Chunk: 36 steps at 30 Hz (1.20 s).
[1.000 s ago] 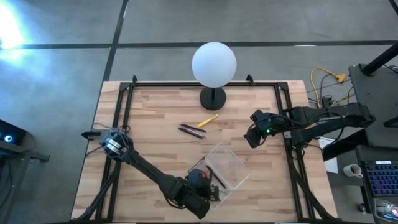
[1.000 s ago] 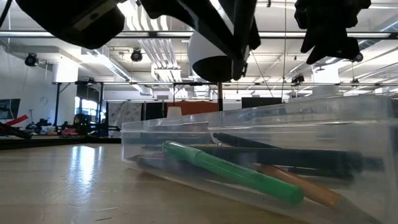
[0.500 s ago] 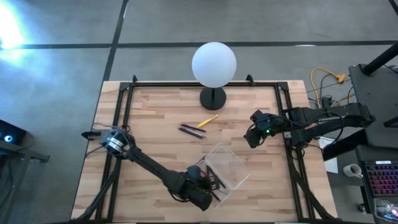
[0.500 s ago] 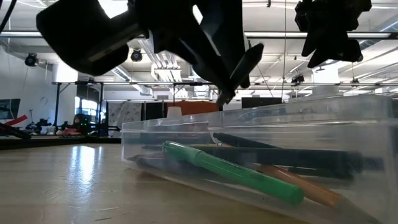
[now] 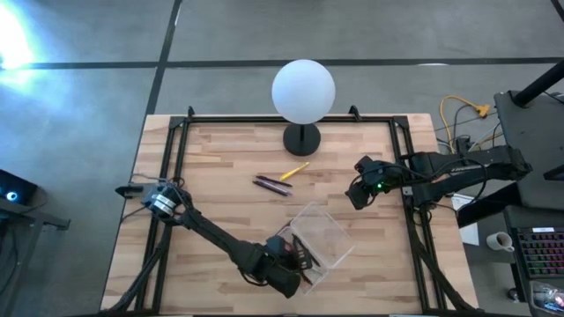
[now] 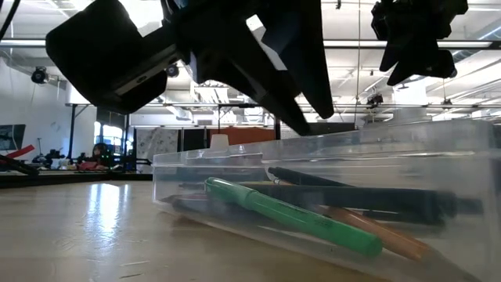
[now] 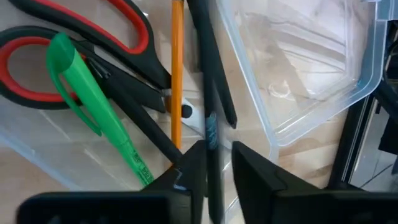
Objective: Pick & place school supplies into a supply box
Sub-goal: Put the black pen into the supply box
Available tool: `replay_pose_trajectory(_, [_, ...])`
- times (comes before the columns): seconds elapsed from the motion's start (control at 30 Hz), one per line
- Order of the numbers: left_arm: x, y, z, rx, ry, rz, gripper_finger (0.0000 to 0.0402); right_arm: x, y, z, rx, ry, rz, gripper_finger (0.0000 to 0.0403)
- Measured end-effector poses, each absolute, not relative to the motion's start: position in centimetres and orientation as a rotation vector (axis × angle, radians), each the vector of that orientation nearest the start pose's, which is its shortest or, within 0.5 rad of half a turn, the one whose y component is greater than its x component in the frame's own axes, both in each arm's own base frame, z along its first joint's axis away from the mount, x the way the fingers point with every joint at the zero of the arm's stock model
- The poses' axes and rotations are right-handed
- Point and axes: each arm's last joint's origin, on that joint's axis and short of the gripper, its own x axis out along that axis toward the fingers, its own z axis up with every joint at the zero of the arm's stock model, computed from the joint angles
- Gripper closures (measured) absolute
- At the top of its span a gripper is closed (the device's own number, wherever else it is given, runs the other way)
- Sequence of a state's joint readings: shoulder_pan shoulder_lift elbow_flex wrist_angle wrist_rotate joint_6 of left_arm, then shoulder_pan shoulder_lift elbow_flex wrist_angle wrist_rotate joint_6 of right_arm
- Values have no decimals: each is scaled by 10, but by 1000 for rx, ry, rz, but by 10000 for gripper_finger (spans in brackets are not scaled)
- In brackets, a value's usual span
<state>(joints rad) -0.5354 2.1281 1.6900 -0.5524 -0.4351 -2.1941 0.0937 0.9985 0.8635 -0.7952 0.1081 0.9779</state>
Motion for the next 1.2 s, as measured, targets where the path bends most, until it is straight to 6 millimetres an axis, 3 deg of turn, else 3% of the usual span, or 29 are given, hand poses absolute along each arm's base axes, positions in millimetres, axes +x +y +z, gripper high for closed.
replay_pose_trajectory(0.3, [401, -224, 202, -1507, 560, 786, 249, 185, 14, 275, 807, 832, -465, 259])
replay_pose_trajectory(0.43, [402, -224, 220, -1383, 590, 699, 241, 185, 14, 275, 784, 827, -469, 259])
replay_pose_trajectory(0.57, [403, -212, 242, -1202, 640, 676, 240, 185, 14, 275, 725, 843, -432, 259])
replay_pose_trajectory(0.87, [409, -146, 291, -538, 916, 593, 240, 181, 14, 273, 526, 922, -315, 259])
replay_pose_trajectory(1.03, [410, -97, 292, -250, 1100, 568, 240, 180, 14, 272, 454, 941, -307, 259])
replay_pose_trajectory(1.2, [411, -46, 270, -10, 1327, 387, 240, 181, 12, 272, 386, 927, -329, 259])
